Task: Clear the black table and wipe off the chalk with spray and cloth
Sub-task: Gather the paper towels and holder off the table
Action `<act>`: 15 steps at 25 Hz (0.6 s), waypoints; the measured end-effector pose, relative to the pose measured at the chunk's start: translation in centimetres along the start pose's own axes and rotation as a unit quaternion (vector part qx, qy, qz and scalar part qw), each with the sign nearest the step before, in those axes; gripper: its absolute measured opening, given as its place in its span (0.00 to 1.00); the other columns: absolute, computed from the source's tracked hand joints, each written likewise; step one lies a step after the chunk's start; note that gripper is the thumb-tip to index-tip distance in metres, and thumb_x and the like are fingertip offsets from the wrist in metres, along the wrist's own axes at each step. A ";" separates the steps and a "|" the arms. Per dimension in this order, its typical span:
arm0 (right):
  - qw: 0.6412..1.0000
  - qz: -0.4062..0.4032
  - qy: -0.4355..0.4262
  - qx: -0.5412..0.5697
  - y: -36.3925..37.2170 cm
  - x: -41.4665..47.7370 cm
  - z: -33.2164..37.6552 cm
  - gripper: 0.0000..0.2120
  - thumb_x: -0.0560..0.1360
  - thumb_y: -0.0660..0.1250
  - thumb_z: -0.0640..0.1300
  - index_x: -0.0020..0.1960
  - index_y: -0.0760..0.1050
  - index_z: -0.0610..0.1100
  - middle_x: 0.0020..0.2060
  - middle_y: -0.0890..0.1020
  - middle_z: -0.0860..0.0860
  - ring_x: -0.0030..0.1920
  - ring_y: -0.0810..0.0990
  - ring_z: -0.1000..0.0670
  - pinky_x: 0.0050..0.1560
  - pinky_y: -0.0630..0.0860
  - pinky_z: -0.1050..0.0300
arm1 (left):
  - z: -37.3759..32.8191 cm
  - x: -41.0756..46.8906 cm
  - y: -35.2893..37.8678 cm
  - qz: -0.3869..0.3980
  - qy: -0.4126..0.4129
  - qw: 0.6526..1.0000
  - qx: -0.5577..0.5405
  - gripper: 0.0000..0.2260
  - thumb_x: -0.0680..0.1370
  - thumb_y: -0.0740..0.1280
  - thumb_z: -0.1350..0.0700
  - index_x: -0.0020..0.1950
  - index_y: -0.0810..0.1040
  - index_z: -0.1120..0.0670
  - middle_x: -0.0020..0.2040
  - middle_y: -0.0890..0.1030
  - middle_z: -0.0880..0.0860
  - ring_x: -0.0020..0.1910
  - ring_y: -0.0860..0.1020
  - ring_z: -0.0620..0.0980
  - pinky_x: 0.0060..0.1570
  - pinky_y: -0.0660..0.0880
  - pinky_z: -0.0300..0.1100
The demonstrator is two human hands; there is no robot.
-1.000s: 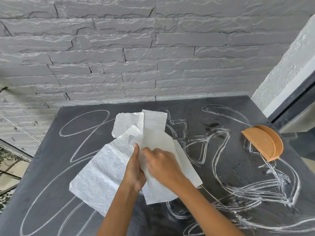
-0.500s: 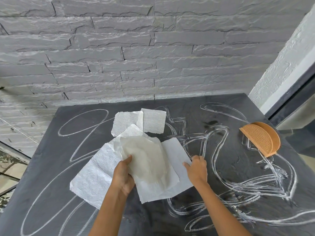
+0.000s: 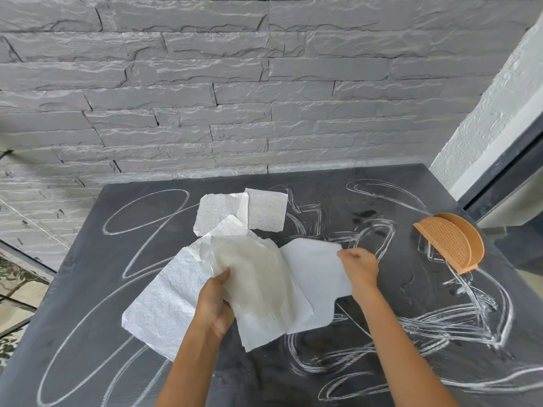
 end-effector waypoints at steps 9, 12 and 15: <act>0.924 0.144 -0.338 -0.109 2.0 -8.8 9.6 0.06 0.71 0.66 0.39 0.38 0.71 0.47 0.31 0.77 0.50 0.31 0.74 0.54 0.31 0.68 0.63 | 1.0 -0.1 2.6 0.014 -0.021 1.000 -0.002 0.13 0.80 0.57 0.56 0.59 0.75 0.61 0.48 0.82 0.58 0.46 0.80 0.54 0.42 0.76 0.48; 0.874 0.221 -0.396 -0.176 5.5 -12.9 8.3 0.03 0.72 0.63 0.38 0.43 0.69 0.42 0.34 0.74 0.47 0.35 0.74 0.47 0.36 0.64 0.58 | 0.9 -0.3 3.3 0.048 -0.013 0.998 -0.032 0.18 0.81 0.55 0.50 0.57 0.78 0.61 0.46 0.84 0.58 0.43 0.83 0.53 0.38 0.80 0.44; 0.835 0.280 -0.424 -0.213 8.2 -15.5 6.2 0.04 0.73 0.60 0.39 0.47 0.67 0.40 0.44 0.73 0.44 0.47 0.73 0.45 0.44 0.67 0.56 | 0.2 -0.8 3.4 0.106 0.015 0.992 -0.072 0.23 0.78 0.56 0.40 0.49 0.82 0.56 0.45 0.85 0.54 0.45 0.83 0.49 0.46 0.79 0.44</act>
Point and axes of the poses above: each hand's wrist, its own x-axis towards the middle knuckle, its own y-axis out of the palm, z = x × y, the point moved 3 cm from there along x, towards the middle knuckle
